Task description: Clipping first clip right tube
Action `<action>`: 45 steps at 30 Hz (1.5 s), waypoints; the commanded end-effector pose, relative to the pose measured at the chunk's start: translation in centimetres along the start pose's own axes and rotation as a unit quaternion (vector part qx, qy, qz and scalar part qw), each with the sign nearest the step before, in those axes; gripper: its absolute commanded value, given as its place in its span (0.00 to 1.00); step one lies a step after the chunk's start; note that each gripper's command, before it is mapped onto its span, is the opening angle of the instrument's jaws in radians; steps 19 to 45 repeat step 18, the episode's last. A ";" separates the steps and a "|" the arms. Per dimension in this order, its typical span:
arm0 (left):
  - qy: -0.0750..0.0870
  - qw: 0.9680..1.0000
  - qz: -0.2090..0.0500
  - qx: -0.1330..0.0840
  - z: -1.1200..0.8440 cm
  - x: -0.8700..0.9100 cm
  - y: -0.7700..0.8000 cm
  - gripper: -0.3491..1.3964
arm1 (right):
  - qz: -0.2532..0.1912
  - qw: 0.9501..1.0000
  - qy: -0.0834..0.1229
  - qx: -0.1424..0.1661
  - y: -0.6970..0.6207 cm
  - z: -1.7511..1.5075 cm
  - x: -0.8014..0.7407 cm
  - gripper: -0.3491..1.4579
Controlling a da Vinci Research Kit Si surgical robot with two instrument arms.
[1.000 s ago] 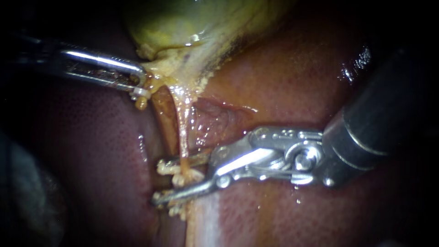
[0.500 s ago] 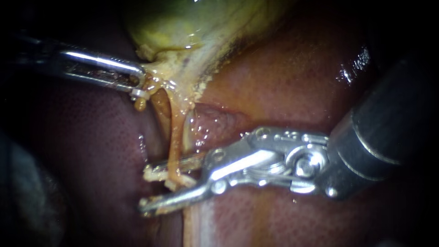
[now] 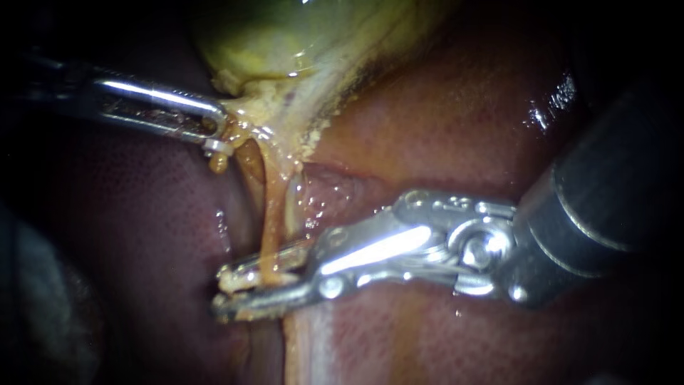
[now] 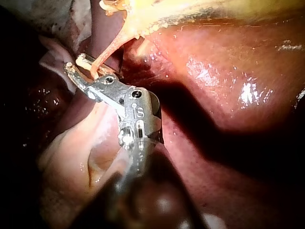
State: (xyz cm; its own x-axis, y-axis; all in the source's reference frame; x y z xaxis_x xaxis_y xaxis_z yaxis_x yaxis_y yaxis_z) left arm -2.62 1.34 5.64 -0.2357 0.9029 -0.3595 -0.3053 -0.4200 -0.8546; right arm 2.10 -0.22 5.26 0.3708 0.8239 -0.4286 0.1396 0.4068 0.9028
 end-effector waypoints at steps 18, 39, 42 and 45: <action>0.000 1.000 0.000 0.000 0.00 0.00 0.00 0.00 | 0.028 1.000 -0.003 0.000 0.04 -0.07 -0.03 0.00; 0.000 1.000 0.000 0.000 0.00 0.00 0.00 0.00 | 0.028 1.000 -0.003 0.000 0.04 -0.07 -0.03 0.00; 0.000 1.000 0.000 0.000 0.00 0.00 0.00 0.00 | 0.028 1.000 -0.003 0.000 0.04 -0.07 -0.03 0.00; 0.000 1.000 0.000 0.000 0.00 0.00 0.00 0.00 | 0.028 1.000 -0.003 0.000 0.04 -0.07 -0.03 0.00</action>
